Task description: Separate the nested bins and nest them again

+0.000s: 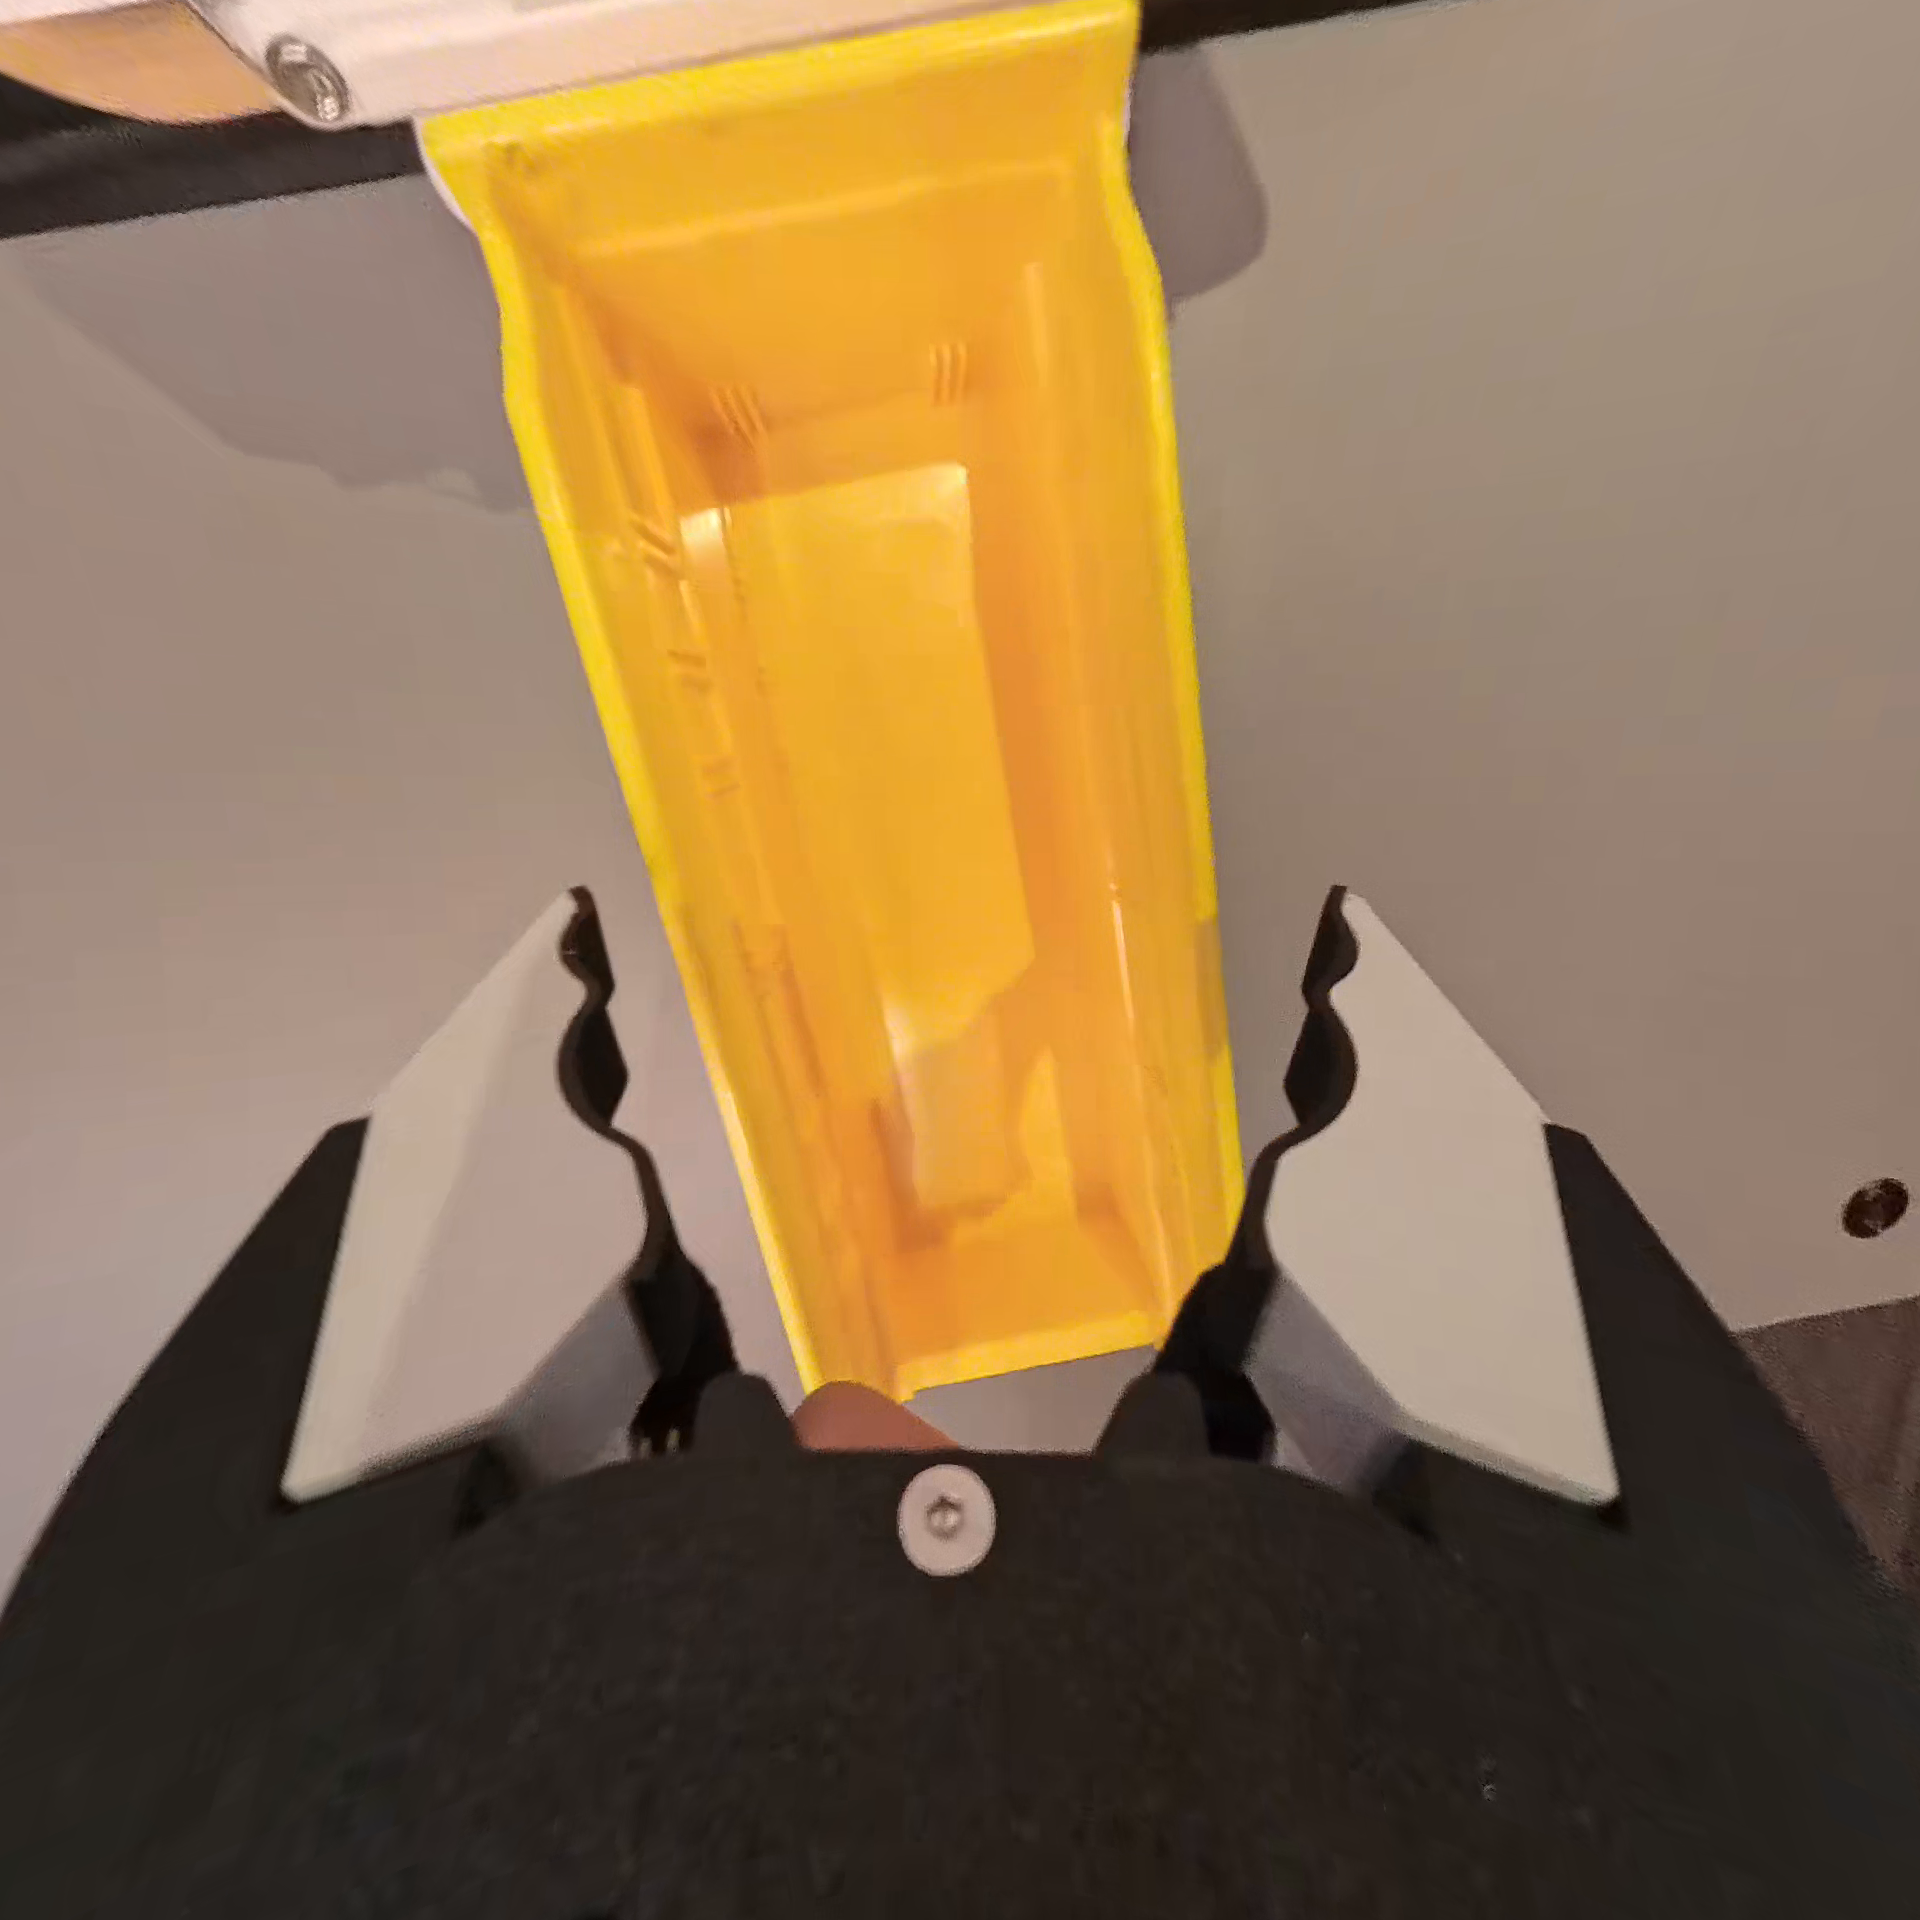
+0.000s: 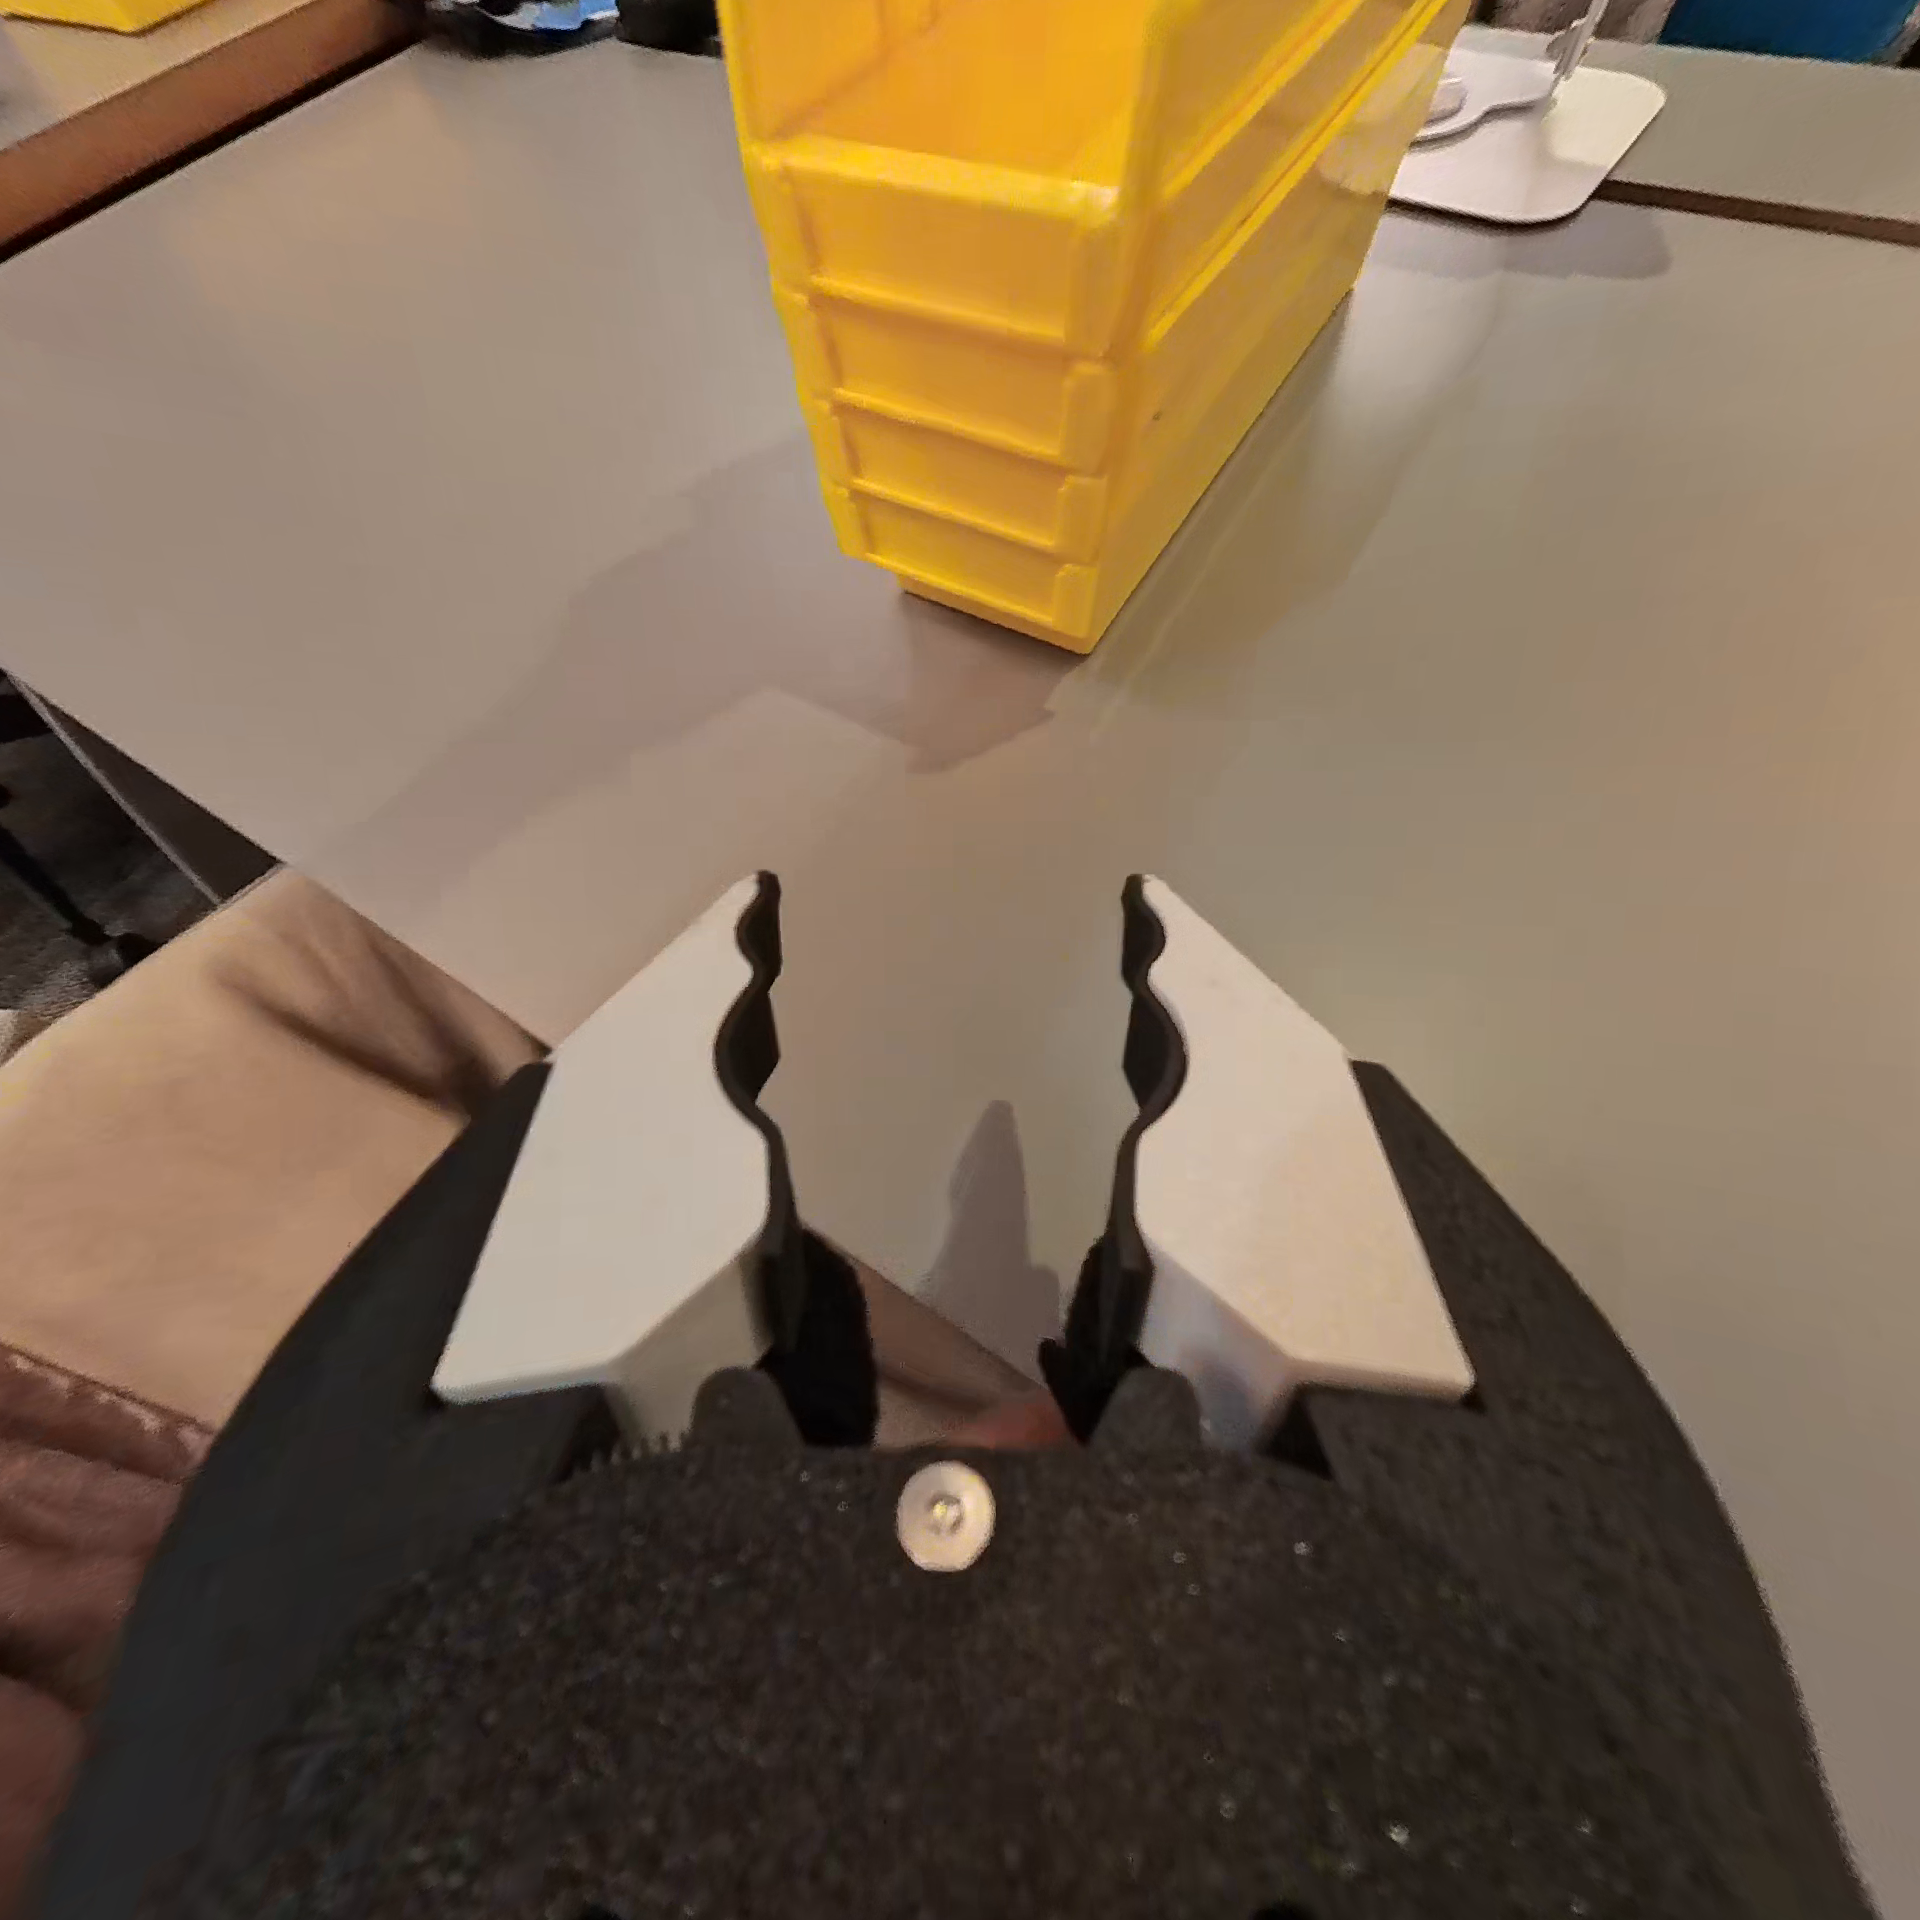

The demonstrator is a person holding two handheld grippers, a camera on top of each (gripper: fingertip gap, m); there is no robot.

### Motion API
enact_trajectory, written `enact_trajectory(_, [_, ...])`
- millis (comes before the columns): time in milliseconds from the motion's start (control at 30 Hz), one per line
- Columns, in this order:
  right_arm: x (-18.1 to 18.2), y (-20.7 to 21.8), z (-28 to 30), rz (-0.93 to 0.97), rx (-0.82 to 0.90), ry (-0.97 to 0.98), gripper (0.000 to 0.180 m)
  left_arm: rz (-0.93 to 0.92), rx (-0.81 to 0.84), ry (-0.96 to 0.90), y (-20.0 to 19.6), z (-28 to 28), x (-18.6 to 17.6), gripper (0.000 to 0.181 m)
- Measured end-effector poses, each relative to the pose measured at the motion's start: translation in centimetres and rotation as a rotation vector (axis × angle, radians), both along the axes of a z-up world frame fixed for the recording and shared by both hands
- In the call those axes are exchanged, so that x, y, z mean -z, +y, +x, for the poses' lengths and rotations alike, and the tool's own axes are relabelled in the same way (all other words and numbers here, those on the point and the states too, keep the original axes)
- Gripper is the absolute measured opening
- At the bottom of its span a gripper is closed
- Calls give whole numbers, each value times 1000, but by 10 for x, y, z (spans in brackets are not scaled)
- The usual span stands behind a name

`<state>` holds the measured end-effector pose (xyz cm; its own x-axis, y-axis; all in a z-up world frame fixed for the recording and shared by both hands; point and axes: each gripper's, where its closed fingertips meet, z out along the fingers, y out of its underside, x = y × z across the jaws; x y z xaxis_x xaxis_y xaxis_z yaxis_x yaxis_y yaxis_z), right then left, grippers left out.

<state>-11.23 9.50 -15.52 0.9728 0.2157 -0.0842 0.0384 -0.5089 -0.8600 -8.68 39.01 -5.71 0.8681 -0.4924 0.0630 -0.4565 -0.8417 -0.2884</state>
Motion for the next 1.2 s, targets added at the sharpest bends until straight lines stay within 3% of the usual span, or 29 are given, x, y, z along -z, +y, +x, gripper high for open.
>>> enact_trajectory(200, [2,8,11,-7,-1,-44,66,-44,0,128,5,6,28,140])
enact_trajectory(267, [1,9,7,-14,-15,-27,66,-20,-11,234,10,-4,38,131])
enact_trajectory(433, [2,8,-6,-24,-55,-9,66,-49,-30,268,10,-6,36,117])
enact_trajectory(600, [4,7,-6,-30,-62,-31,66,-78,-34,269,8,-9,33,106])
enact_trajectory(1033, [5,7,-5,-51,-61,22,65,-77,-52,171,2,-7,32,116])
enact_trajectory(1200, [11,5,-11,-74,-87,-8,65,-93,-83,114,4,-13,27,102])
